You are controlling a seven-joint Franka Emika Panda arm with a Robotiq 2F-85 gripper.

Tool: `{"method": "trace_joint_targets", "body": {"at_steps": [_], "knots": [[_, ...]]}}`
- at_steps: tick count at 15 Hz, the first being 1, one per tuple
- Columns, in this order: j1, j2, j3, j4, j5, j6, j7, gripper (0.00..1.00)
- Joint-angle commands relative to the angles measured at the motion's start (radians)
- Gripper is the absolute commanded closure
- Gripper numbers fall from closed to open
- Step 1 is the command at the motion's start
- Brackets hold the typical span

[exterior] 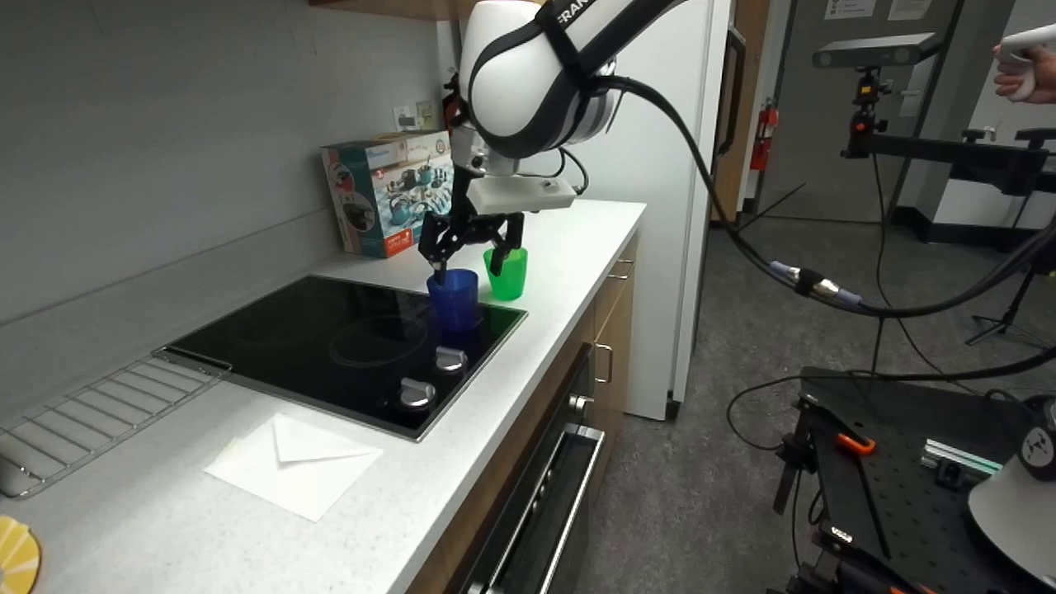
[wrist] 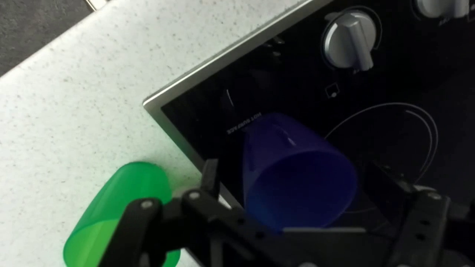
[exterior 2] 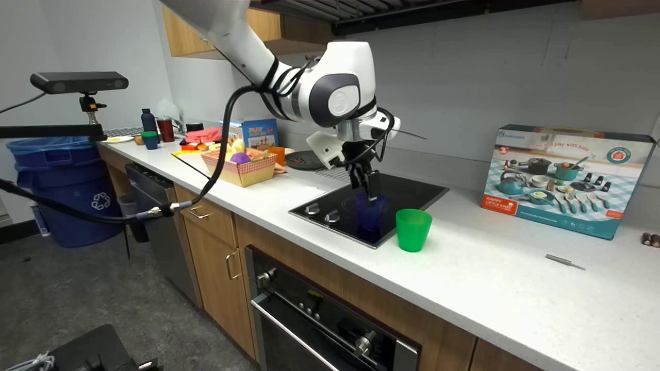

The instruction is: Put the blue cup in the green one

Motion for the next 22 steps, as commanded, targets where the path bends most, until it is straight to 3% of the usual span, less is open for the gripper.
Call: {"method": "trace_joint_targets", "body": {"at_steps": [1, 4, 10, 16, 22], "knots": [[0.004, 0.084, -0.019, 0.124, 0.018, -0.073, 0.104, 0.0], [-0.003, 0.1, -0.019, 0.144, 0.045, -0.122, 0.145, 0.0], [-0.006, 0.095, -0.034, 0.134, 0.053, -0.097, 0.218, 0.0], [-0.029, 0.035, -0.026, 0.099, 0.094, -0.08, 0.186, 0.0], [-0.042, 0.031, -0.05, 0.106, 0.059, -0.206, 0.203, 0.0]]}}
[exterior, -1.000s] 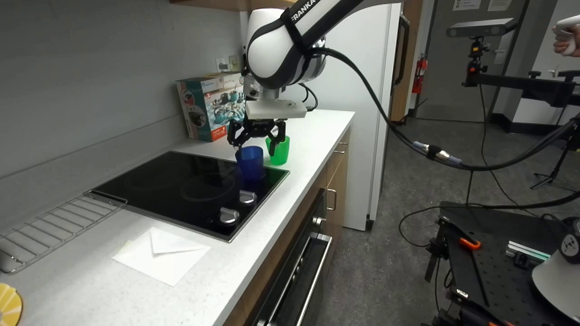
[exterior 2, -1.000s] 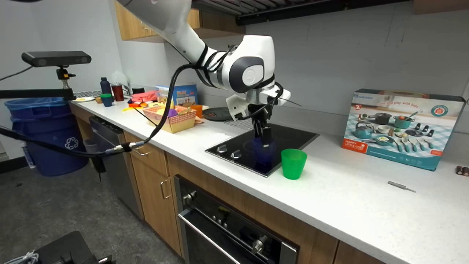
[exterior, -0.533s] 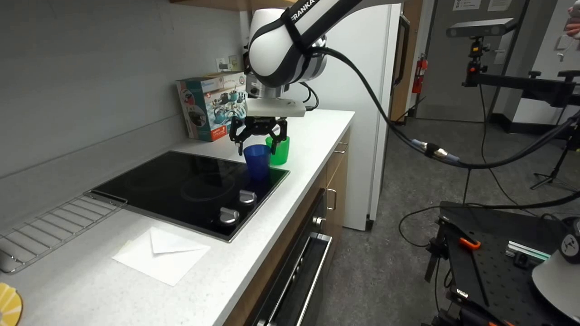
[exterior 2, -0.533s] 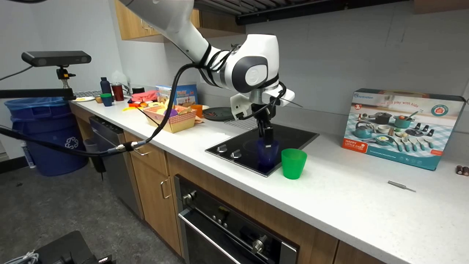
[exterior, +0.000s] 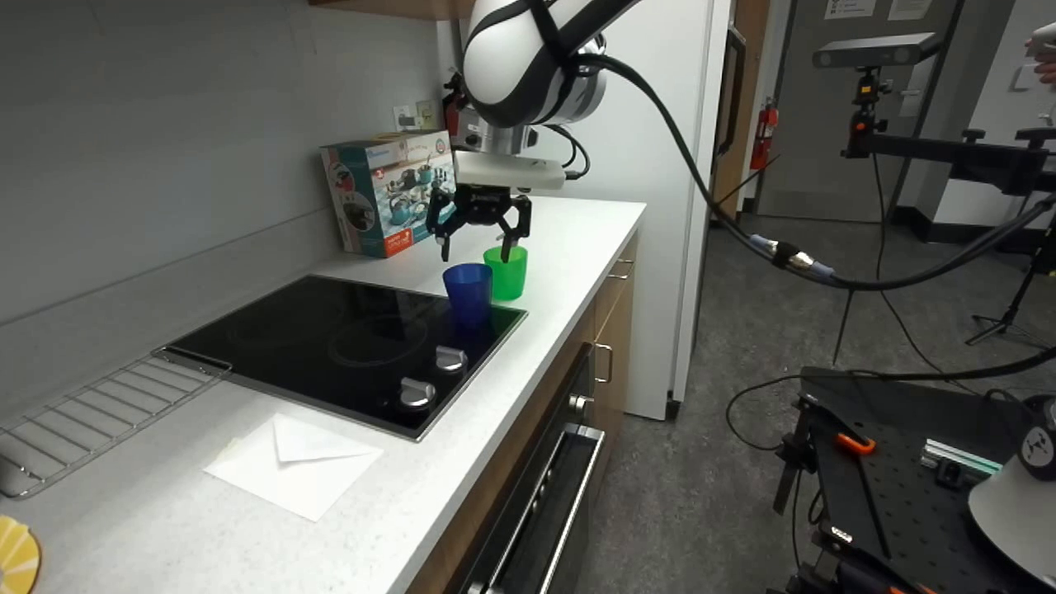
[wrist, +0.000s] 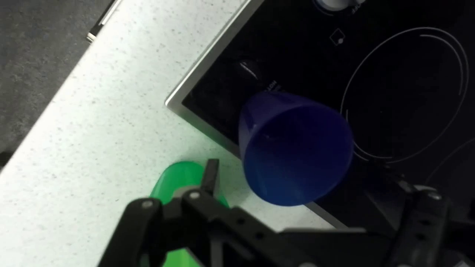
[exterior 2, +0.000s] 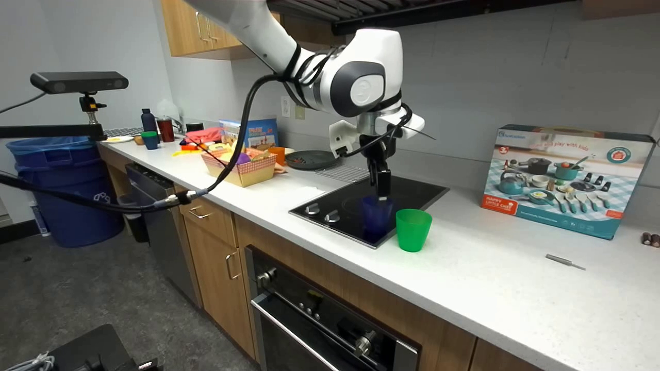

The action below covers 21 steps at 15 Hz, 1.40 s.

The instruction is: Put the blue cup in the green one

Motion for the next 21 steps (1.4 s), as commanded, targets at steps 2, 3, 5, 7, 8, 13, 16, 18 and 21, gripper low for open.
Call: {"method": "trace_joint_targets", "body": {"at_steps": [2, 3, 5, 7, 8, 13, 16, 18, 21], "knots": [[-0.017, 0.016, -0.016, 0.009, -0.016, -0.124, 0.008, 0.0], [-0.017, 0.022, -0.019, 0.009, -0.018, -0.128, 0.009, 0.0], [-0.009, 0.038, -0.03, 0.005, -0.039, -0.093, 0.015, 0.0], [-0.001, 0.05, -0.03, -0.007, -0.055, -0.02, 0.01, 0.0], [-0.002, 0.058, -0.026, -0.009, -0.052, 0.003, 0.007, 0.0], [-0.014, 0.09, 0.003, -0.01, -0.017, 0.01, -0.033, 0.25], [-0.008, 0.073, 0.006, -0.031, -0.025, 0.026, -0.048, 0.42], [-0.002, 0.049, 0.004, -0.053, -0.038, 0.046, -0.065, 0.58], [0.008, 0.018, -0.005, -0.082, -0.067, 0.057, -0.087, 0.8]]}}
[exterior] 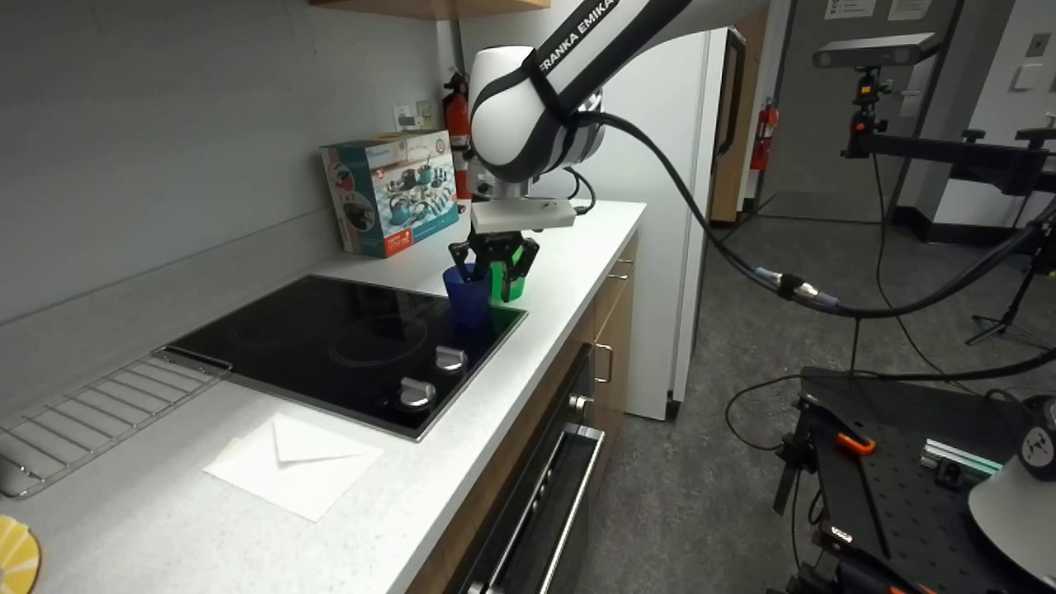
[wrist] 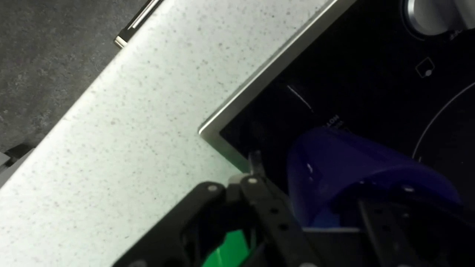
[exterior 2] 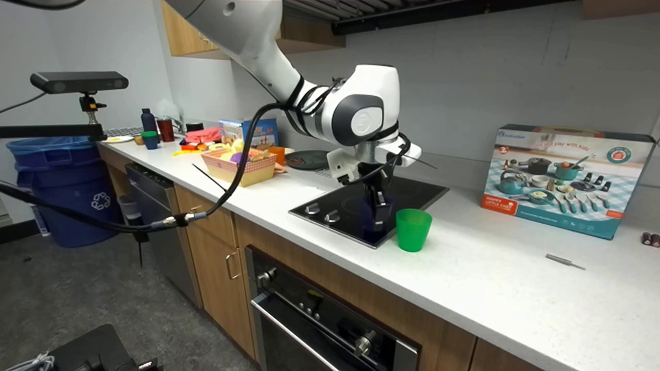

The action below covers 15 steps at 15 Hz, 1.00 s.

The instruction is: Put the blue cup in the green one

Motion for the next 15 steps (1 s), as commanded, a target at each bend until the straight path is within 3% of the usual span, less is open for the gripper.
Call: {"method": "trace_joint_targets", "body": {"at_steps": [1, 3, 15], "knots": [[0.012, -0.06, -0.008, -0.058, -0.026, 0.017, -0.046, 0.89], [0.01, -0.079, -0.007, -0.076, -0.035, 0.007, -0.064, 1.0], [0.001, -0.182, -0.007, -0.148, -0.043, 0.064, -0.1, 0.99]]}}
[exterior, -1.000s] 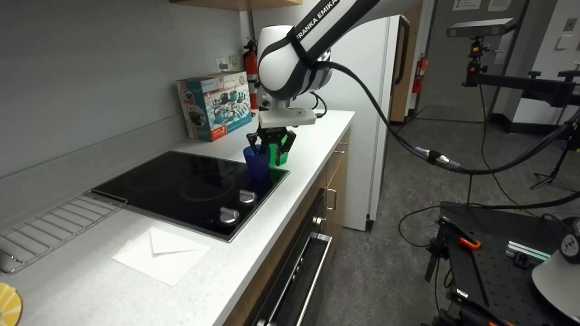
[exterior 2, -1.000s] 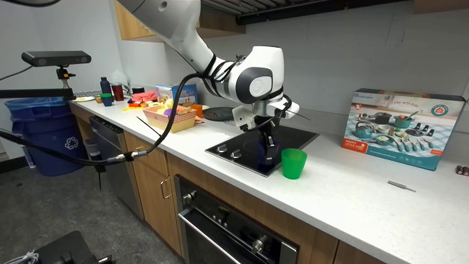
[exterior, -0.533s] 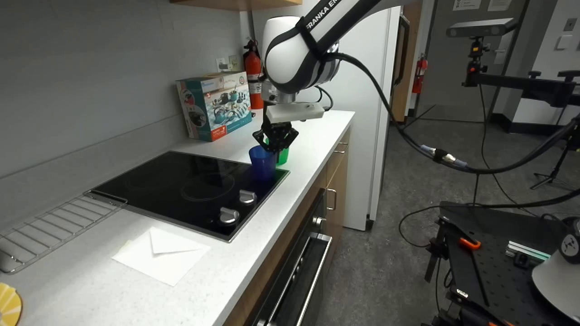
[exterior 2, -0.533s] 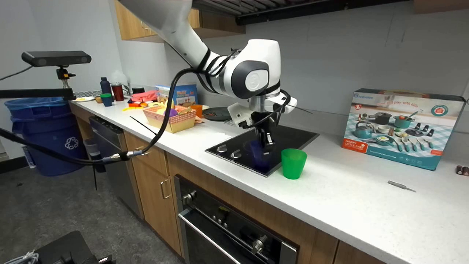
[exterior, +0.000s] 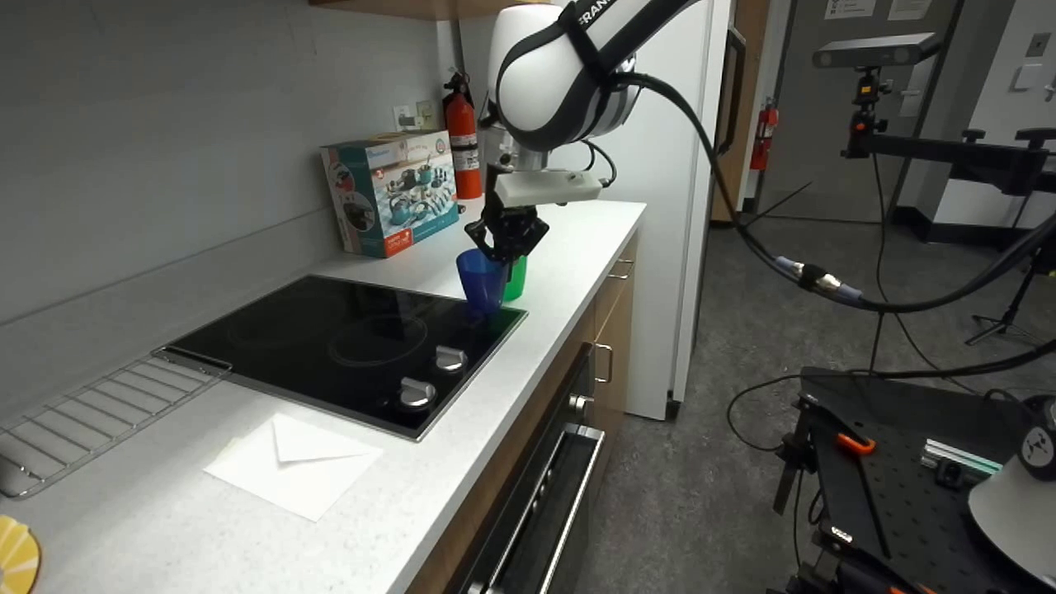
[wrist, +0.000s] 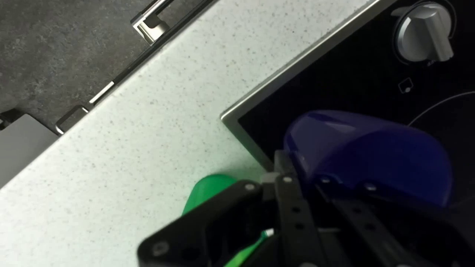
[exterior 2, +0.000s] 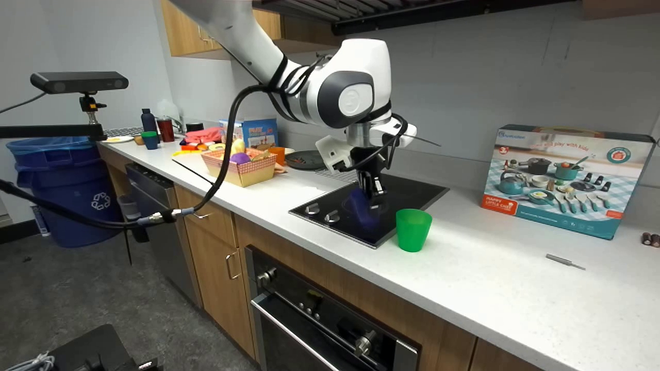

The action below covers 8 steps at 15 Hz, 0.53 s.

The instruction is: Put the blue cup in the green one

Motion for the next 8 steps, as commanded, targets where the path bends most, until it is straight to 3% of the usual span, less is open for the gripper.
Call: {"method": "trace_joint_targets", "body": {"at_steps": [1, 8], "knots": [[-0.004, -0.043, -0.005, -0.019, 0.0, 0.031, -0.011, 0.99], [-0.027, -0.077, -0.009, 0.026, 0.019, -0.016, -0.005, 0.99]]}}
